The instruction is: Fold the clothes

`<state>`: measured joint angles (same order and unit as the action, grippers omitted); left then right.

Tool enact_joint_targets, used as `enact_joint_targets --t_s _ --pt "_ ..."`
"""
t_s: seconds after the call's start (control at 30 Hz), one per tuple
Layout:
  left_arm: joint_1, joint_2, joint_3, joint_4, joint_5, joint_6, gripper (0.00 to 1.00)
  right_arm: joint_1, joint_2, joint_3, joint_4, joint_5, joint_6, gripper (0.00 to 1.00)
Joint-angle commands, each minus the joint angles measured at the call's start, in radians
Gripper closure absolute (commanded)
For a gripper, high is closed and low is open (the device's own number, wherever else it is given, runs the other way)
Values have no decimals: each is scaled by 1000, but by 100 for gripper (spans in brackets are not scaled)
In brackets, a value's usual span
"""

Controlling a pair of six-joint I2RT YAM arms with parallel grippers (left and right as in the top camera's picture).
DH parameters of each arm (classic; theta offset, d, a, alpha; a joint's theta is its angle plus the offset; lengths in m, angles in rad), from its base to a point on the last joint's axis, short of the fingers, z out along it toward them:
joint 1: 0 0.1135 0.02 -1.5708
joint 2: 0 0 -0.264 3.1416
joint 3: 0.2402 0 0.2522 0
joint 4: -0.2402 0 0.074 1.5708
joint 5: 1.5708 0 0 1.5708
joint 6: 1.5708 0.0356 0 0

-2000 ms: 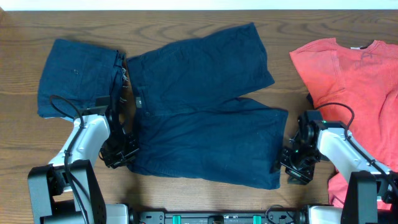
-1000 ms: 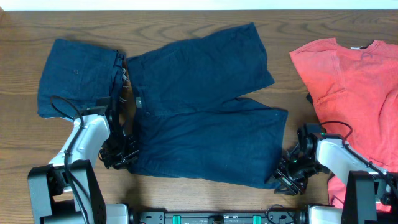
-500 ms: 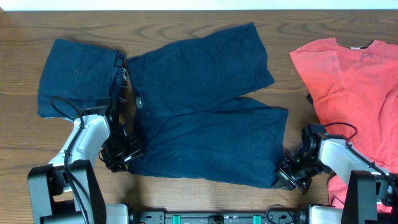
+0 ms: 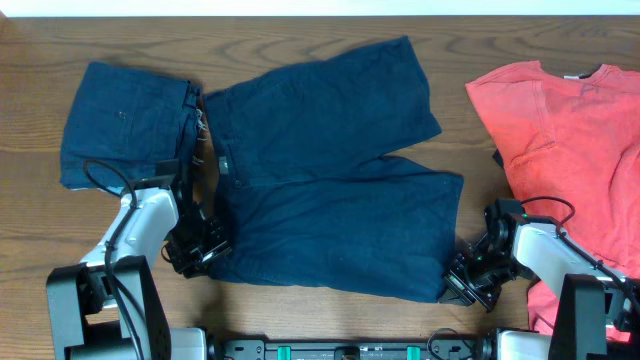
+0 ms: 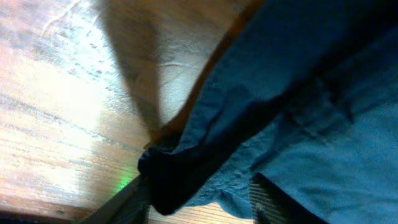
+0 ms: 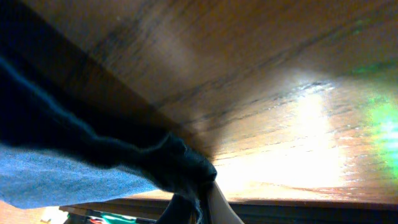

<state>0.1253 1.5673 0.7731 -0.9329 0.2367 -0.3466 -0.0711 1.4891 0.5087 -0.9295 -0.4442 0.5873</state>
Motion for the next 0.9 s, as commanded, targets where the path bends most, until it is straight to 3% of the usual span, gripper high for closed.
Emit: enact_joint_targets --t_s 0.0,0.07,0.17,0.6,0.87 --pt "3 1 -24 -4 6 -29 55 -9 3 2 52 140 -25 99" --pt "3 1 -36 -4 6 -29 65 -9 2 7 52 141 -37 99" --pt "3 1 -38 -16 6 -29 94 -9 0 40 35 140 -55 99" --pt "74 -34 101 -197 6 78 94 -9 -138 333 -193 198 -140 99" --pt "79 -50 101 -208 11 80 94 -9 -184 364 -215 212 -140 99"
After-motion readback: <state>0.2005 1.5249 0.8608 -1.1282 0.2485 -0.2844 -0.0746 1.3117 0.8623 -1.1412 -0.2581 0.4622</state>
